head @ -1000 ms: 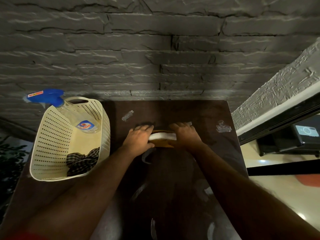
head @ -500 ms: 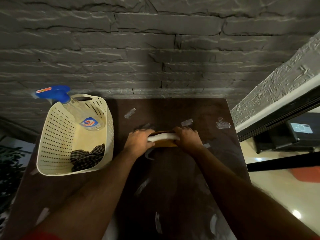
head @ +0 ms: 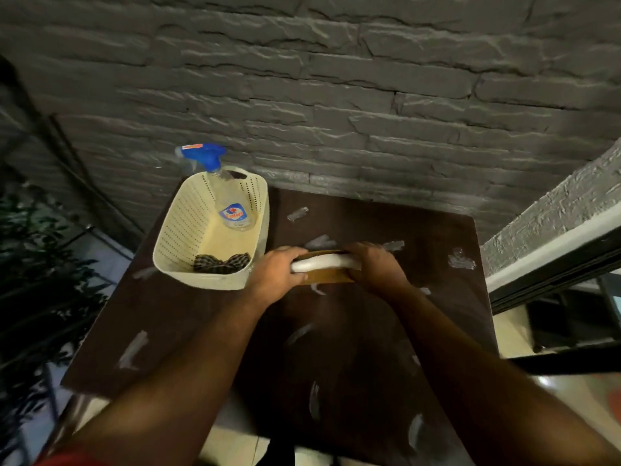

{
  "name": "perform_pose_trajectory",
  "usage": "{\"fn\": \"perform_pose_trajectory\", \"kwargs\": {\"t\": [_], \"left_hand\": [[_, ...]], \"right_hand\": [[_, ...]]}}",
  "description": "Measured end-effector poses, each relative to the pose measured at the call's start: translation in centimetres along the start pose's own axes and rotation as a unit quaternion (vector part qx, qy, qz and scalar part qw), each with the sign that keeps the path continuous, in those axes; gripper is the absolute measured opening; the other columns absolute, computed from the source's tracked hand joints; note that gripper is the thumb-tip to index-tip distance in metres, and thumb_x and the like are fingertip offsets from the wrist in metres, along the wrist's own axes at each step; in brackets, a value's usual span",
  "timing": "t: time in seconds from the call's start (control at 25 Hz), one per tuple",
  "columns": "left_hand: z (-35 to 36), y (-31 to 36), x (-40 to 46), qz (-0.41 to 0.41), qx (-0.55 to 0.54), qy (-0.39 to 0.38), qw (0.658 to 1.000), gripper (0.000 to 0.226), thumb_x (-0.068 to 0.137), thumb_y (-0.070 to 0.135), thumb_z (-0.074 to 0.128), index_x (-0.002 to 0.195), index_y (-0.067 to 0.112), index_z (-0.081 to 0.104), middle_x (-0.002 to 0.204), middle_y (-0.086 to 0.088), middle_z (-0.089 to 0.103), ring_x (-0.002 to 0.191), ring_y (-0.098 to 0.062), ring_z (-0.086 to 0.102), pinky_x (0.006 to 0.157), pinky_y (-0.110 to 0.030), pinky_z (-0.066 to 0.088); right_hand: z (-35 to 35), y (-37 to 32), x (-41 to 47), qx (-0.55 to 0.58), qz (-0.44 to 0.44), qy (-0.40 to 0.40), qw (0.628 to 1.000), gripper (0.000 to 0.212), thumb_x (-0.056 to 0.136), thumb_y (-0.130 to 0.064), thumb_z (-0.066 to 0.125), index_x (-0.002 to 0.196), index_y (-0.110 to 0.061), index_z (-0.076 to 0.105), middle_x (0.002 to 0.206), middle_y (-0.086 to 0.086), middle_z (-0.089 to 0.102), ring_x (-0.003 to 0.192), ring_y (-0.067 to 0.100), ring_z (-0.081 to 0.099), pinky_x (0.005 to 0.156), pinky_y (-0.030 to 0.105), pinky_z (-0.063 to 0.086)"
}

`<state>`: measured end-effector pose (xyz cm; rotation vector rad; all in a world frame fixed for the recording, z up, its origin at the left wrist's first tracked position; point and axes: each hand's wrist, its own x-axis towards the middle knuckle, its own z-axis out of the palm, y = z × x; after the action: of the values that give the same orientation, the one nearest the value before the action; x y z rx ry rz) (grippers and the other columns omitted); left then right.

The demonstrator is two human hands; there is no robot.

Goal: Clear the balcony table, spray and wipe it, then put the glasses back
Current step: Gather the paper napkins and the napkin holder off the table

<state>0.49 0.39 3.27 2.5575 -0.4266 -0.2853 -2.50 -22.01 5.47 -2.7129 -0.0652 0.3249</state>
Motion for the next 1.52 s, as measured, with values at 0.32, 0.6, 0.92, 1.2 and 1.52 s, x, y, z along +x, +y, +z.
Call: {"fn": "perform_pose_trajectory", "kwargs": {"t": [0.32,0.6,0.92,1.2,1.52], "left_hand": [[-3.8,-3.2,-16.2,-0.128,-0.025,0.077,0.989,0.056,0.074,0.029,0.078,0.127,0.022,0.06,0.125,0.0,0.063,0.11,-0.017,0.059,0.097,-0.031,0.045],[-5.8,-8.8,-33.7,-0.291,-0.036,0.152,0.944,0.059,0.069,0.036,0.08,0.124,0.023,0.061,0.12,0.001,0.065,0.107,-0.019,0.061,0.091,-0.033,0.048],[-4.5,-15.6,-55.3,-0.426,-0.054,0.219,0.876,0.052,0.074,0.033,0.076,0.124,0.027,0.061,0.118,0.003,0.065,0.106,-0.017,0.061,0.084,-0.023,0.044],[-1.6,-24.3,-69.9,-0.506,-0.018,0.189,0.841,0.052,0.072,0.042,0.073,0.121,0.032,0.06,0.117,0.003,0.066,0.105,-0.021,0.062,0.086,-0.034,0.049],[4.0,-32.3,-74.4,-0.544,0.021,0.181,0.819,0.05,0.082,0.042,0.066,0.13,0.035,0.053,0.128,0.005,0.06,0.115,-0.021,0.054,0.095,-0.036,0.039]], "right_hand": [[2.8,-9.6,-4.4,-0.037,-0.187,-0.059,0.98,0.053,0.079,-0.036,0.07,0.13,-0.03,0.057,0.128,-0.002,0.062,0.118,0.022,0.056,0.101,0.042,0.044],[10.1,-23.1,-10.0,-0.046,-0.337,-0.122,0.932,0.054,0.075,-0.035,0.076,0.126,-0.029,0.06,0.124,-0.003,0.065,0.115,0.021,0.059,0.1,0.041,0.044],[23.0,-39.2,-19.4,-0.073,-0.454,-0.22,0.86,0.06,0.075,-0.036,0.075,0.132,-0.034,0.056,0.129,-0.004,0.062,0.116,0.02,0.056,0.101,0.038,0.043],[35.8,-48.4,-28.1,-0.085,-0.489,-0.258,0.829,0.058,0.075,-0.027,0.074,0.13,-0.022,0.06,0.13,0.004,0.062,0.117,0.029,0.056,0.101,0.039,0.043],[45.9,-53.2,-29.4,-0.116,-0.457,-0.273,0.839,0.053,0.08,-0.005,0.072,0.13,-0.004,0.055,0.12,0.009,0.061,0.106,0.024,0.06,0.078,-0.004,0.034]]}}
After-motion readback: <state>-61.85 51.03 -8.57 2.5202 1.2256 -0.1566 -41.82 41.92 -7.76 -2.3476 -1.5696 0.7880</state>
